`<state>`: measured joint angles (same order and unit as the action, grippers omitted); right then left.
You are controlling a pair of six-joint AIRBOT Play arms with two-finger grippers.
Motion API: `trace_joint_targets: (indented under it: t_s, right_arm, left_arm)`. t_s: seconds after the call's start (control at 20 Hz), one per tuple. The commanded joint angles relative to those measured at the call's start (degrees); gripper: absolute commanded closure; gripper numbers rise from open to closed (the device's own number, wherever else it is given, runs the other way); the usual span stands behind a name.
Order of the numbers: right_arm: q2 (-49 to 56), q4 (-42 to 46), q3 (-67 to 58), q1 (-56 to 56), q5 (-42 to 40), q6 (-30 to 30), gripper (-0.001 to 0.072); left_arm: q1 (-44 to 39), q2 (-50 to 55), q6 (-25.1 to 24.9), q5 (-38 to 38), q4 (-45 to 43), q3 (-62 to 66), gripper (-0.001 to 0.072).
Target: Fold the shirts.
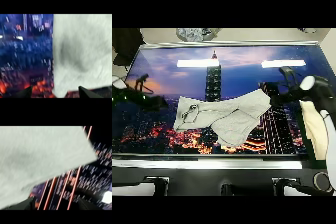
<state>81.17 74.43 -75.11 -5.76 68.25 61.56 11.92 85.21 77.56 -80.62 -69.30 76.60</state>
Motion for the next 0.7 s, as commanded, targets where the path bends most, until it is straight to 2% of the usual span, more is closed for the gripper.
trace_joint_targets:
  t_s: [0.0,0.2,0.25,0.35,0.45,0.55,0.6,0.65]
  right_arm:
    - [-0.09,-9.75,4.74,-6.91,15.91,-10.19,0.0084]
    - [-0.28,-12.33,12.37,-3.48,16.59,-11.43,0.0079]
    - [-0.28,-12.28,13.49,-1.84,16.09,-11.41,0.0047]
    - [-0.28,-12.33,15.85,1.68,14.01,-11.41,0.0031]
    - [-0.28,-13.92,18.84,4.59,10.67,-10.67,0.0023]
    - [-0.28,-18.73,22.71,6.75,7.93,-10.29,0.0013]
    - [-0.26,-20.96,24.5,7.67,6.45,-10.36,0.0005]
    - [-0.26,-22.64,26.08,8.7,4.59,-10.34,0.0004]
  left_arm:
    - [-0.04,-6.8,-3.45,4.11,3.21,-16.7,0.0055]
    - [-4.04,-7.48,-4.28,12.66,3.52,-24.68,0.0054]
    - [-5.05,-7.17,-4.28,13.51,3.54,-24.68,0.0055]
    - [-7.15,-6.29,-4.33,14.93,3.41,-24.68,0.0058]
    - [-8.11,-5.07,-4.15,17.29,3.06,-24.68,0.0184]
    - [-8.0,-4.22,-2.99,19.67,2.78,-24.65,0.0212]
    - [-8.0,-4.0,-2.56,20.35,2.27,-24.65,0.0287]
    - [-8.0,-3.96,-2.58,20.7,1.79,-24.59,0.0404]
